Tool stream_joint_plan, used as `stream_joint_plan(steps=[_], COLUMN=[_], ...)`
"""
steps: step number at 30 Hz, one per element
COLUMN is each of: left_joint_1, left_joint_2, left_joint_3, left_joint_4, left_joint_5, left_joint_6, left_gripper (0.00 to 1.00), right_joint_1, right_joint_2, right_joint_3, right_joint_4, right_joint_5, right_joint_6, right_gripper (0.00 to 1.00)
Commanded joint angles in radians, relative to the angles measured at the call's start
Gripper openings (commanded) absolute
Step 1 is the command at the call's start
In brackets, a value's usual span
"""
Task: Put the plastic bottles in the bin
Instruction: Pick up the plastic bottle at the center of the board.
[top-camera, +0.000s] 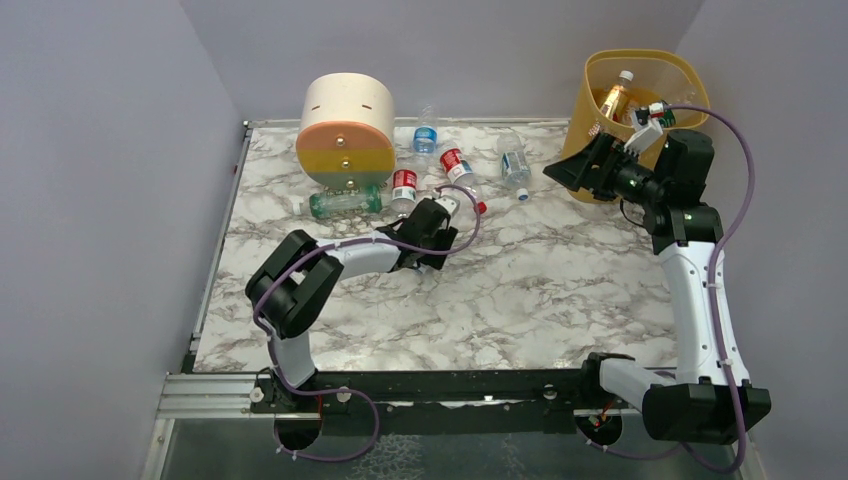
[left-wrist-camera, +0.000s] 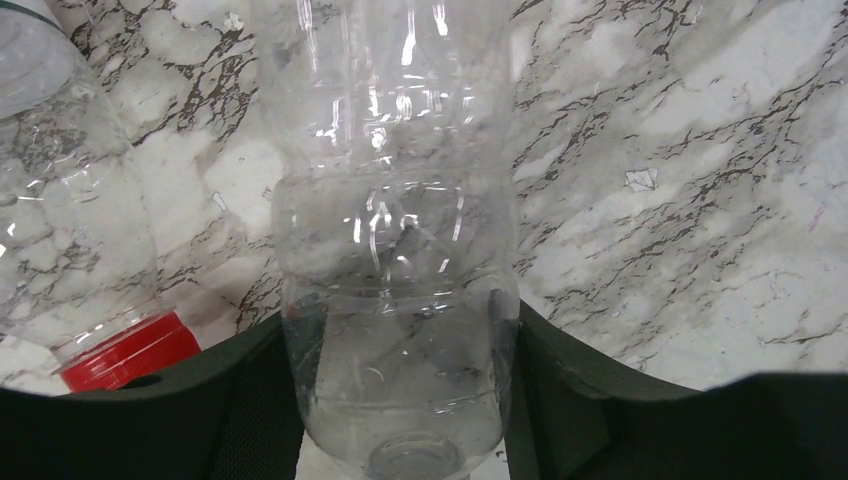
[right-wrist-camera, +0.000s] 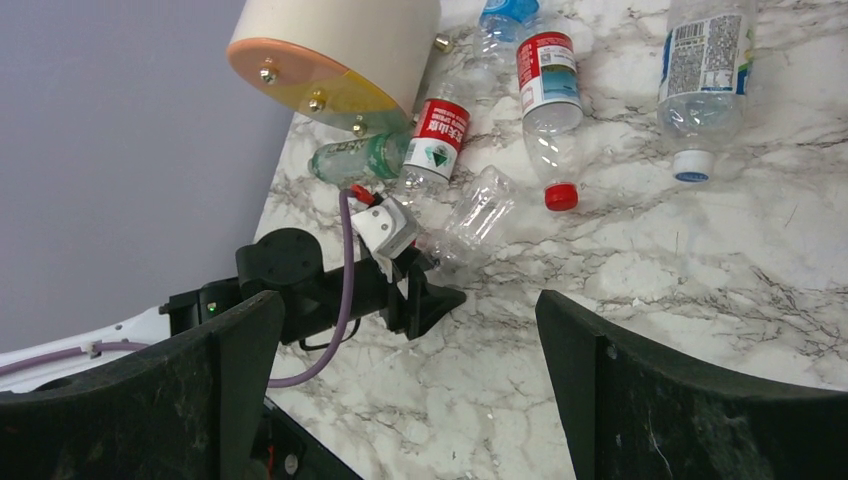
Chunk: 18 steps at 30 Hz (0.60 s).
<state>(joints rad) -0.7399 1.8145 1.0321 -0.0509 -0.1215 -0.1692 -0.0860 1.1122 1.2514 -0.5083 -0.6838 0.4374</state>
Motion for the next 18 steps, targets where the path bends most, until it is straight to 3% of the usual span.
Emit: stream_joint_plan(steps=[1, 18], left_joint_1=[-0.003, -0.030], left_joint_2=[-0.078, -0.454], left_joint_3=[-0.014, -0.146], left_joint_4=[-0.006, -0.015], left_joint_5=[0.031, 0.260], left_joint_6=[-0.017, -0.097], left_gripper=[0.55, 0.54], right_joint_1=[0.002, 0.014], right_joint_2=[-0.024, 0.011], right_joint_3=[-0.010, -0.102], right_joint_4=[0.028, 0.098], right_joint_5=[-0.035, -0.110], right_joint_6=[-0.002, 0.048], right_gripper=[1.00, 1.00])
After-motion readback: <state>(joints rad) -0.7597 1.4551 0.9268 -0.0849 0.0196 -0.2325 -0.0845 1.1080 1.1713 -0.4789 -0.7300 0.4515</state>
